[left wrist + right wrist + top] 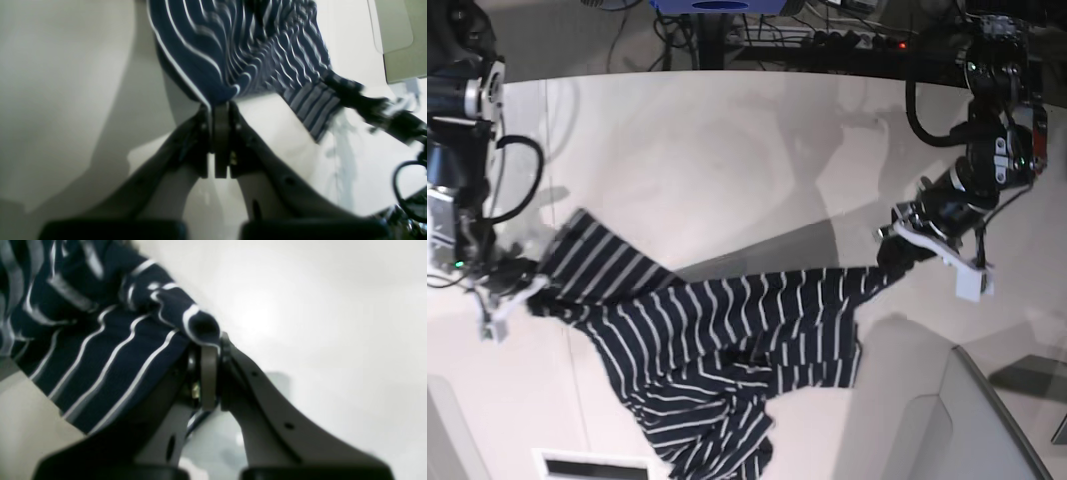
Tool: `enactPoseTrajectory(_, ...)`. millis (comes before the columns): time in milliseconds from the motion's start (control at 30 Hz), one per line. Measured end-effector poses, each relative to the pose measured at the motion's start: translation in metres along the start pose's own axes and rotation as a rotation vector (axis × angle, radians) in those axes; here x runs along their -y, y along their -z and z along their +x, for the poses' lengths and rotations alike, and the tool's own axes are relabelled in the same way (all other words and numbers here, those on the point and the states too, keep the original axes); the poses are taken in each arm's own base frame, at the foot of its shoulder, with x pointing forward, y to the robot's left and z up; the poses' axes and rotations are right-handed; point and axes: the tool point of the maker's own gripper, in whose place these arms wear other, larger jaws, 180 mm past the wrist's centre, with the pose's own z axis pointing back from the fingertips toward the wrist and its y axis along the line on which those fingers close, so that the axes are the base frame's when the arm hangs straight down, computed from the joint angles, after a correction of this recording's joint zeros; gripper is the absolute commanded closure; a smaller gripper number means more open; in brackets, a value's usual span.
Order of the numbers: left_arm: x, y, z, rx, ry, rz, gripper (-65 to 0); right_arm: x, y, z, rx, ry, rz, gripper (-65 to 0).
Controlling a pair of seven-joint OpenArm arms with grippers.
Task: Layout the t-shirt on the table in an organized manner, then fold the t-shirt properly
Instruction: 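Hold the shirt with both grippers and stretch it apart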
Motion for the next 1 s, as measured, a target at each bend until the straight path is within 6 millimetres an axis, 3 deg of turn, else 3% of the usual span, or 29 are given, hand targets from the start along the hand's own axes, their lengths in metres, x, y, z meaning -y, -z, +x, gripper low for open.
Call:
enactPoseTrajectory(67, 0.002, 0.0, 0.016, 0.033, 0.003, -0.009, 0.0, 0.01, -0.009, 0.025, 0.03, -0.035, -0.023, 0.0)
enactPoseTrajectory(200, -0.012, -0.006, 0.051, 0.129, -0.017, 0.021, 0.0, 0.008, -0.027, 0.071, 0.099, -0.116, -0.031, 0.0)
enactPoseTrajectory(300, -0.02, -0.011, 0.067, 0.172, -0.026, 0.044, 0.0, 0.014, -0.037, 0.088, 0.081, -0.233, -0.1, 0.0)
enactPoseTrajectory(433, -0.01, -0.014, 0.068, 0.17, -0.097, -0.036, 0.0, 0.013, -0.047, 0.099, 0.048, -0.389, -0.182, 0.0)
enactPoseTrajectory(533, -0.025, -0.022, 0.051, 0.145, -0.138, -0.008, 0.0, -0.014, -0.052, 0.074, 0.009, -0.546, -0.141, 0.0)
enactPoseTrajectory(633, -0.043, -0.029, 0.018, 0.077, -0.164, 0.045, 0.0, -0.033, -0.063, 0.022, -0.081, -0.624, -0.125, 0.0)
enactPoseTrajectory(700, -0.051, -0.036, 0.0, 0.02, -0.147, 0.067, 0.0, -0.046, -0.071, -0.009, -0.122, -0.634, -0.102, 0.0)
enactPoseTrajectory(800, -0.069, -0.049, -0.027, -0.055, -0.127, 0.123, 0.0, -0.06, -0.08, -0.041, -0.15, -0.621, -0.078, 0.0)
enactPoseTrajectory(900, -0.085, -0.065, -0.058, -0.147, -0.12, 0.176, 0.0, -0.08, -0.082, -0.091, -0.22, -0.583, -0.013, 0.0)
enactPoseTrajectory(1000, -0.101, -0.076, -0.072, -0.198, -0.071, 0.237, 0.0, -0.094, -0.088, -0.134, -0.296, -0.542, 0.027, 0.0)
